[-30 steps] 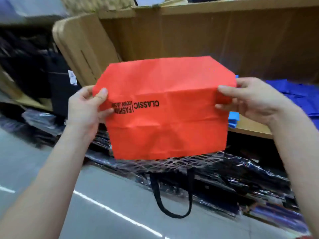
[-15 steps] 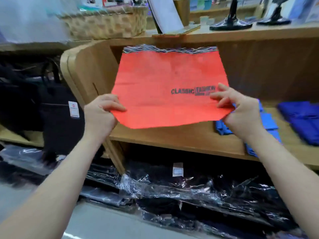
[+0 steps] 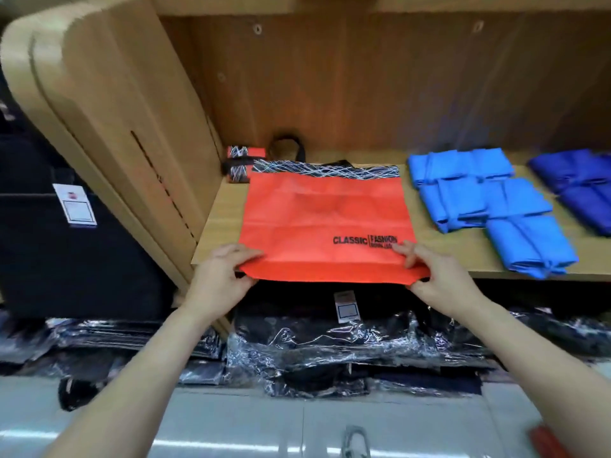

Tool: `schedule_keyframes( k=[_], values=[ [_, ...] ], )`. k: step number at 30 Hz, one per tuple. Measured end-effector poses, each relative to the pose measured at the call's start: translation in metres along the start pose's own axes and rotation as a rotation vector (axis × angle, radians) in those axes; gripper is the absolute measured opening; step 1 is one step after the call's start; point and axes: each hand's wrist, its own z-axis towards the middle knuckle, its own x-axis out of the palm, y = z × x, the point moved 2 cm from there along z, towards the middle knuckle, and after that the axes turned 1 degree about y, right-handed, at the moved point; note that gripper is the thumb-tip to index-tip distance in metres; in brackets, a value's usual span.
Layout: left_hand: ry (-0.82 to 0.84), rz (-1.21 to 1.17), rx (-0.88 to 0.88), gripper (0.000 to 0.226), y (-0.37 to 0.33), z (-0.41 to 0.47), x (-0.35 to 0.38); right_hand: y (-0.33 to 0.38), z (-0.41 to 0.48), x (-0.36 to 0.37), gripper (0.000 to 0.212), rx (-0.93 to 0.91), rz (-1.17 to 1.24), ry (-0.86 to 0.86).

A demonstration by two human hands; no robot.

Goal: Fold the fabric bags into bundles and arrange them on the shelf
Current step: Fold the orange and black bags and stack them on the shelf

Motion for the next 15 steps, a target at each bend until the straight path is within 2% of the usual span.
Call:
schedule_keyframes(
  k=[2,4,8,12,15],
  values=[
    [0.027,-0.03,-0.041,0.031,0.0,0.006,0.0,-0.005,0.001,-0.001,0.023,0.013,0.071,0.005],
    [-0.015,-0.035,-0.074,0.013,0.001,0.014,0.0,-0.006,0.006,-0.005,0.016,0.073,0.155,-0.052],
    [-0.063,0.092,-0.153,0.025,-0.002,0.026,0.0,-0.002,0.021,-0.005,0.034,0.126,0.217,-0.233],
    [-0.029,0.128,-0.343,0.035,-0.002,0.037,0.001,0.002,0.031,0.0,0.034,0.193,0.18,-0.368],
    [-0.054,0.151,-0.385,0.031,-0.008,0.044,0.004,0.007,0.036,0.004,0.033,0.2,0.088,-0.391]
  ],
)
